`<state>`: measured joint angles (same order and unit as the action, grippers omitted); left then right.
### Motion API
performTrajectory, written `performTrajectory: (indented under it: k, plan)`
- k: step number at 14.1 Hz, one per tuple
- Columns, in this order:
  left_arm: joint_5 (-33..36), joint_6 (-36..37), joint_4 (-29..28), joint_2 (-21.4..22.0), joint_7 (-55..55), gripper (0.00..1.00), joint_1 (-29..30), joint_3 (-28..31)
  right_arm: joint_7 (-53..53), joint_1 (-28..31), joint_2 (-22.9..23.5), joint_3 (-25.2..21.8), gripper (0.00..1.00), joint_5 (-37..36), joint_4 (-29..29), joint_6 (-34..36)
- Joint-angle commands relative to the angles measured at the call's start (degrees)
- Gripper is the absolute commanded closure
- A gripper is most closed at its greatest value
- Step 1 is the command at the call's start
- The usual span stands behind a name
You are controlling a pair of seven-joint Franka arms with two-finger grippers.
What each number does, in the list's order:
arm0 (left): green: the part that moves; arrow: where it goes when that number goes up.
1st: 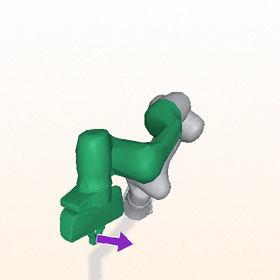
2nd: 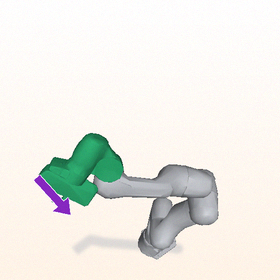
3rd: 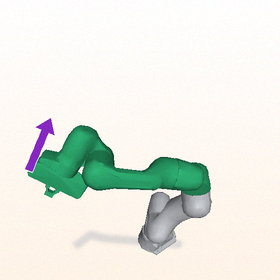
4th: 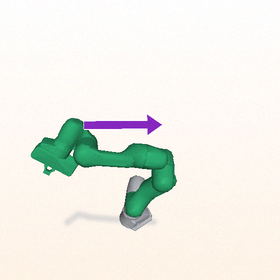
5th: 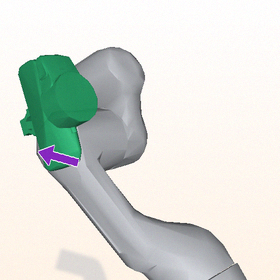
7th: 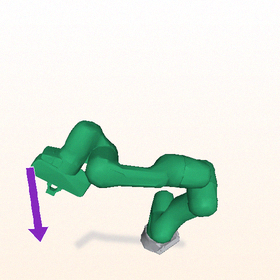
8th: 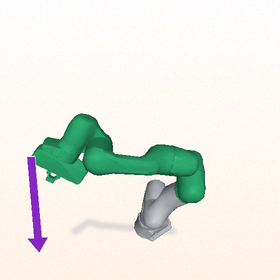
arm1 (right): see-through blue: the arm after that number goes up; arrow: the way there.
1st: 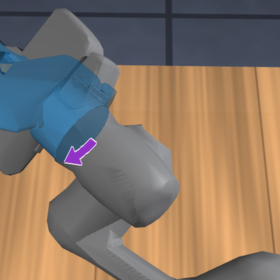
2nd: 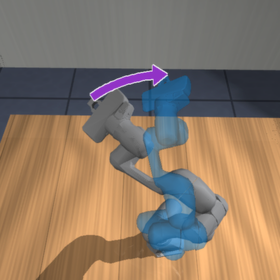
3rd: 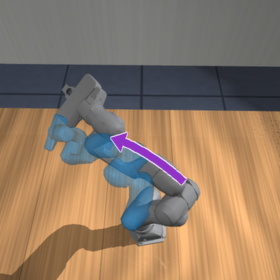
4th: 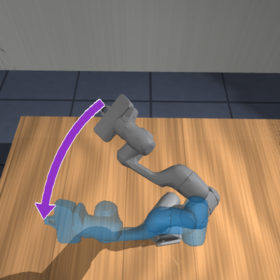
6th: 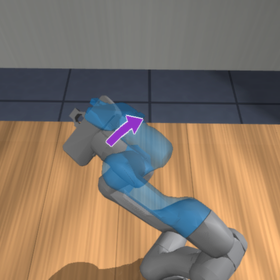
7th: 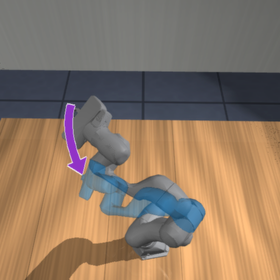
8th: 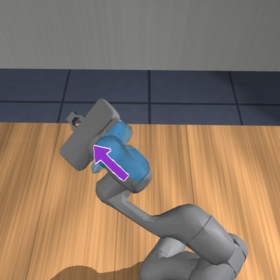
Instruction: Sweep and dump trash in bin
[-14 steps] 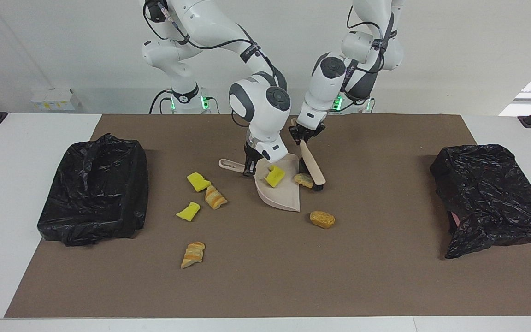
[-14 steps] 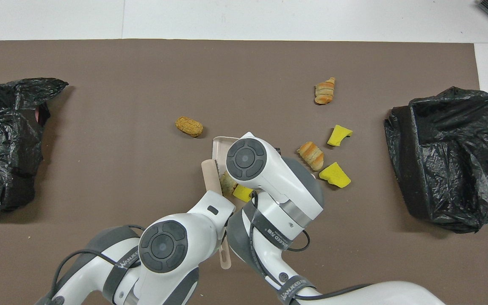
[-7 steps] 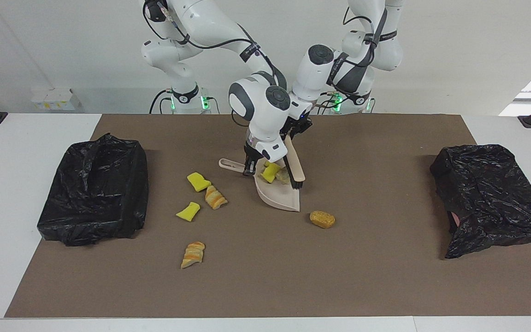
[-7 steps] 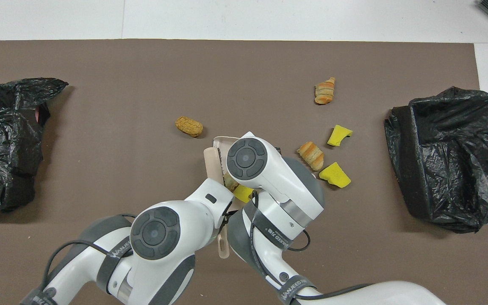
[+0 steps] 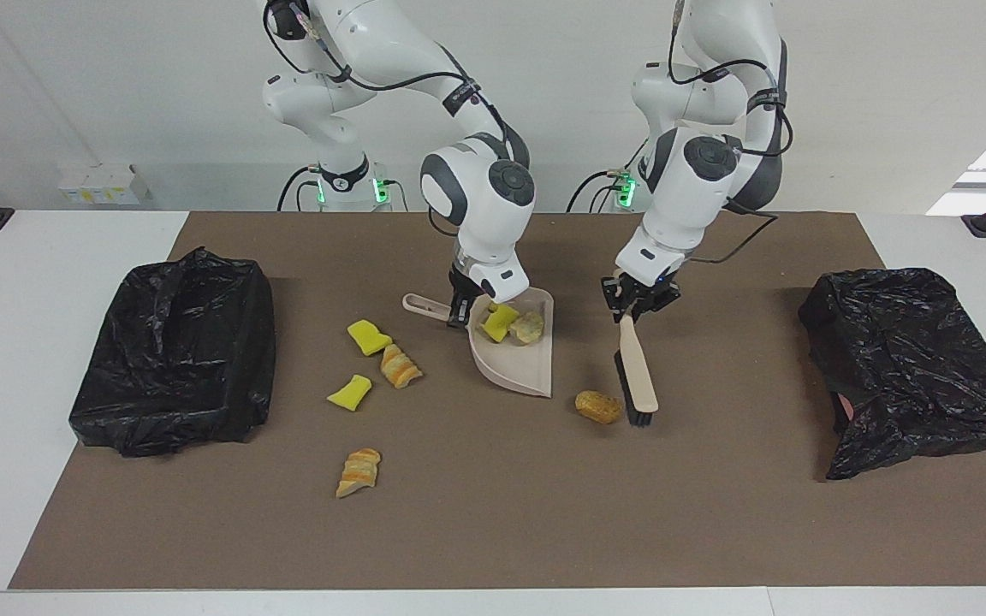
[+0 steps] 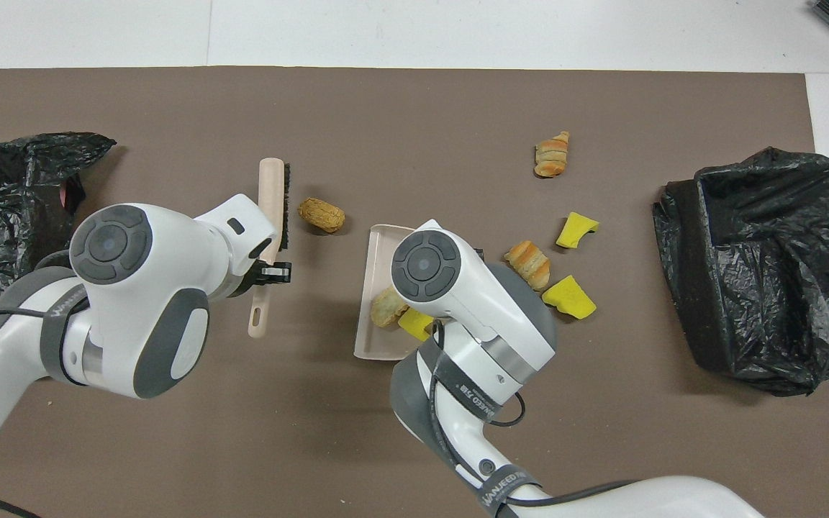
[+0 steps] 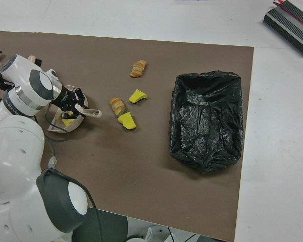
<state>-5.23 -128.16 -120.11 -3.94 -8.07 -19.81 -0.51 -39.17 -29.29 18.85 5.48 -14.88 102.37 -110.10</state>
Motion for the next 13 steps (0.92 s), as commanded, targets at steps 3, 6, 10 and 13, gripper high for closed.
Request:
performTrajectory:
  k: [3,6,10,13]
  plan:
    - [4.3,0.8,4.6,-6.8,8.3,1.0,2.2,-0.7,2.3,0.8,-1.5,0.6,1.0,0.1,1.8,-0.1]
    - [4.5,1.8,3.6,-6.3,13.2,1.0,0.9,-1.0,2.3,0.8,-1.5,0.6,1.0,0.9,1.8,-0.1]
    - [4.5,3.9,2.2,-5.1,28.3,1.0,-2.7,-1.0,2.3,0.8,-1.5,0.7,1.0,1.0,1.9,-0.1]
    - [4.5,6.2,1.6,-3.9,32.7,1.0,-7.2,-1.0,2.3,0.8,-1.5,0.6,1.0,1.0,1.9,-0.1]
